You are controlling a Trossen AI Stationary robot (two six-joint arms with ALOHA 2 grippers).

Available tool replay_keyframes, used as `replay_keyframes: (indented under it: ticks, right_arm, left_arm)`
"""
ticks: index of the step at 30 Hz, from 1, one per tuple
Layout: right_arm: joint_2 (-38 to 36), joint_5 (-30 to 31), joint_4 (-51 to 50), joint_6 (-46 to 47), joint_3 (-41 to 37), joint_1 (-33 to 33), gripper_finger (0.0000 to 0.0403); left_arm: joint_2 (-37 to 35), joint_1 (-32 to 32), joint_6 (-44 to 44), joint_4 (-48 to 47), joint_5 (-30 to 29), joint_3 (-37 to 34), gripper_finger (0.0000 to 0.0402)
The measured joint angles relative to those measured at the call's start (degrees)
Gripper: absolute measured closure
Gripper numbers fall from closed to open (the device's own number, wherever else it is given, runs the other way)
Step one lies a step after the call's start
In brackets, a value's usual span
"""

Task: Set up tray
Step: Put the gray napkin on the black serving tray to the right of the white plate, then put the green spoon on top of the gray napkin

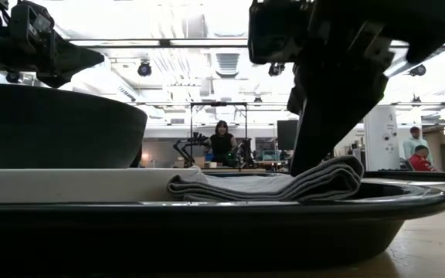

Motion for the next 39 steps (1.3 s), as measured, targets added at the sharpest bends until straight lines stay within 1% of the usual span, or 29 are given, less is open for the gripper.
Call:
replay_keyframes:
  ticks: [9, 15, 17, 24, 26, 28, 31, 33, 36, 39]
  right_arm:
    - [1.03, -3.68, 0.83, 1.42, -0.02, 0.28, 0.0394]
    - [2.1, -6.09, 4.88, 1.66, 0.02, 0.33, 0.0394]
    - [2.43, -6.39, 6.78, 1.64, 0.09, 0.33, 0.0394]
    - [1.98, -5.07, 6.91, 3.04, 0.24, 0.15, 0.0394]
    - [0.36, -3.1, 6.93, 3.02, 0.24, 0.04, 0.0394]
    - [-1.87, 0.33, 6.81, 3.91, 0.31, 0.02, 0.0394]
    - [-4.81, 8.75, 5.16, 8.97, 0.33, 0.06, 0.0391]
    - [-6.78, 13.05, 3.02, 11.78, 0.33, 0.04, 0.038]
    - [-10.13, 13.76, 0.04, 13.29, 0.33, -0.32, 0.0352]
    - [-13.45, 13.52, -4.03, 13.19, 0.33, -0.26, 0.0313]
  left_arm:
    - [0.0, -0.01, 0.0, 0.0, 0.0, 0.0, 0.0402]
    - [0.0, -0.02, 0.0, 0.0, 0.01, 0.0, 0.0402]
    - [0.0, -0.02, 0.0, 0.0, 0.02, 0.0, 0.0402]
    - [0.0, -0.02, 0.0, 0.01, 0.01, 0.0, 0.0402]
    - [0.0, -0.02, 0.0, 0.02, 0.02, 0.0, 0.0402]
    - [0.0, 0.0, 0.0, 0.0, 0.0, 0.0, 0.0402]
    - [0.0, -0.02, 0.02, 0.02, 0.0, 0.0, 0.0402]
    - [0.0, -0.01, 0.02, 0.01, 0.0, 0.0, 0.0402]
    - [0.0, 0.0, 0.03, 0.02, 0.0, 0.0, 0.0402]
    - [0.0, 0.0, 0.04, 0.0, 0.0, 0.0, 0.0402]
